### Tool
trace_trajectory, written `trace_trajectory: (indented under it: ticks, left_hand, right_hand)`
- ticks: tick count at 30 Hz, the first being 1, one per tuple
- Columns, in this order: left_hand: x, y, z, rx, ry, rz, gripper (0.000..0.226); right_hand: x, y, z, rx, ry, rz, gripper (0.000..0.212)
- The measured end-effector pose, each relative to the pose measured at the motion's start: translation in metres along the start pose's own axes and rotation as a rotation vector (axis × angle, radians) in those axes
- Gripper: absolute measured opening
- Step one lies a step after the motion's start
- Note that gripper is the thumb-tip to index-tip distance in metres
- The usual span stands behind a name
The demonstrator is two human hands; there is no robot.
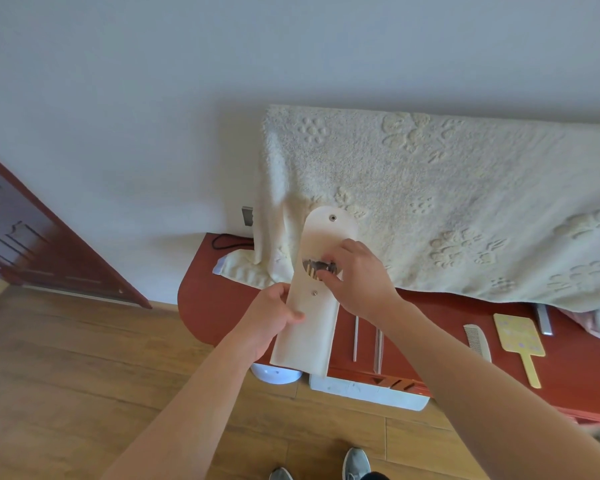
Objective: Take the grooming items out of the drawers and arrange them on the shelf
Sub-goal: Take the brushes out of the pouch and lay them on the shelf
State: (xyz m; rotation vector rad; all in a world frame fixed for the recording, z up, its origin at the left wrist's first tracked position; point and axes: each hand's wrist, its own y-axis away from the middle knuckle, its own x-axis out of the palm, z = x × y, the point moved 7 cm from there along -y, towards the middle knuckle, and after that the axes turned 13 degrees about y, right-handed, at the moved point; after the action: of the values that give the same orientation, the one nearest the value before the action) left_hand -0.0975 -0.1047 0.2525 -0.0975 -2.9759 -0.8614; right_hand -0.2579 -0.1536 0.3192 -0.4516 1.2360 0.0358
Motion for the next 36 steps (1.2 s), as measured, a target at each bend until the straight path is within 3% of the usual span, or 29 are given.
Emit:
trace_trajectory:
  ticks: [8, 22, 30, 36]
  left_hand:
    - [-0.005, 0.003, 0.000, 0.006, 0.011, -0.005, 0.043]
    - [-0.015, 0.007, 0.012, -0.030, -0.020, -0.057, 0.040]
    - [-0.024, 0.009, 0.013, -0.055, -0.021, -0.121, 0.036]
    - [-0.026, 0.004, 0.005, -0.043, -0.022, -0.170, 0.041]
  right_hand:
    - [-0.001, -0.004, 0.002, 0.041, -0.087, -0.020, 0.013]
    - [-0.035, -0.028, -0.038, 0.315, -0.318, -0.123, 0.006]
    - [-0.062, -0.038, -0.062, 0.368, -0.386, -0.220, 0.002]
    - [-0.064, -0.034, -0.084, 0.374, -0.358, -0.193, 0.005]
